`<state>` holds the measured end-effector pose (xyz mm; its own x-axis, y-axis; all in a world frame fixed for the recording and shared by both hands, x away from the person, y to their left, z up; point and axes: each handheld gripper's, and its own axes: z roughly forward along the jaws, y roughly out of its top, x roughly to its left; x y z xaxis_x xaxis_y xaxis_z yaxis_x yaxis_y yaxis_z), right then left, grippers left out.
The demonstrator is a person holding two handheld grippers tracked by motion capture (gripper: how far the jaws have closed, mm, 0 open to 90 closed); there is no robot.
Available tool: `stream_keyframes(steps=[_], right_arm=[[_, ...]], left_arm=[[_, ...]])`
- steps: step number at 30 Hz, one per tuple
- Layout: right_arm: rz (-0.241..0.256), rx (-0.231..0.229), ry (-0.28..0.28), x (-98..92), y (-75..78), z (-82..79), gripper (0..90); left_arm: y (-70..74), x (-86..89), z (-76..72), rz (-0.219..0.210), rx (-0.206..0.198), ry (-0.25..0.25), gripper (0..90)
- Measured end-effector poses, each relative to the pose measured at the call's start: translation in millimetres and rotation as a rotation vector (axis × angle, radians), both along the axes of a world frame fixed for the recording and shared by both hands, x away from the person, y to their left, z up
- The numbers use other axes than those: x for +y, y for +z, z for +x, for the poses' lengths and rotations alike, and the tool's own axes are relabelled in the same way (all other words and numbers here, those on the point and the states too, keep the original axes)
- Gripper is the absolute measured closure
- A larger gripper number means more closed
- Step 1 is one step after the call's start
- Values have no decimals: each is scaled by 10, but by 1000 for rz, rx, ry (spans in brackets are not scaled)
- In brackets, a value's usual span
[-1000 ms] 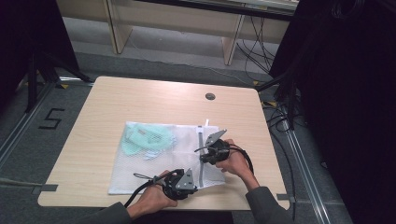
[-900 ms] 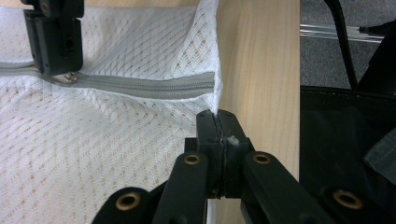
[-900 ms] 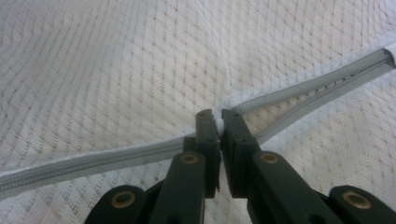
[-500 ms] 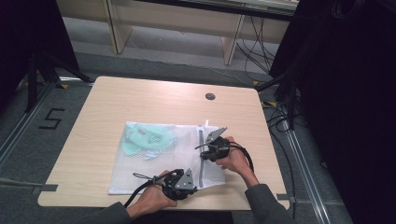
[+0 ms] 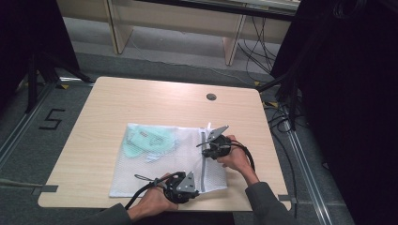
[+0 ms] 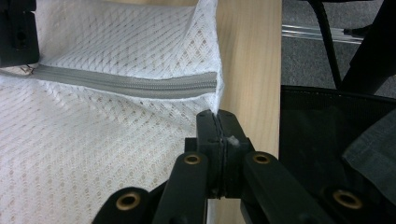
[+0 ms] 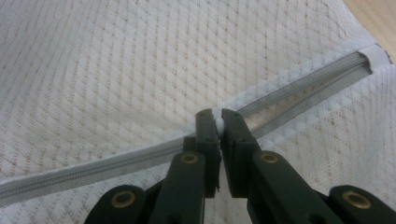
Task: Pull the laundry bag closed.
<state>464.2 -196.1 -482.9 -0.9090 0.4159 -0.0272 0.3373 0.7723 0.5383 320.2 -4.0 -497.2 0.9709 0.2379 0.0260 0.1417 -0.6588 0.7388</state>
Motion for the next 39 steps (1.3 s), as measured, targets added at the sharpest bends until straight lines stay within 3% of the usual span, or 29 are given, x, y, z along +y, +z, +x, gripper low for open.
stream_keyframes(steps=[7, 19, 22, 29, 36, 39], right_arm=[[-6, -13, 27, 16, 2, 58, 866], [-1, -35, -12, 10, 27, 167, 866], [0, -42, 5, 10, 17, 201, 866], [4, -44, -31, 11, 10, 255, 866], [9, -72, -14, 15, 7, 333, 866], [-3, -67, -42, 27, 21, 328, 866]], left_arm=[[-3, 1, -1, 2, 9, -2, 891], [-6, 2, -2, -8, 13, 4, 891], [-6, 4, 2, -10, 22, 3, 891], [-3, 4, -6, -7, 17, 1, 891], [6, 1, -20, -9, 15, 0, 891], [12, 10, -28, -1, 15, -8, 891]])
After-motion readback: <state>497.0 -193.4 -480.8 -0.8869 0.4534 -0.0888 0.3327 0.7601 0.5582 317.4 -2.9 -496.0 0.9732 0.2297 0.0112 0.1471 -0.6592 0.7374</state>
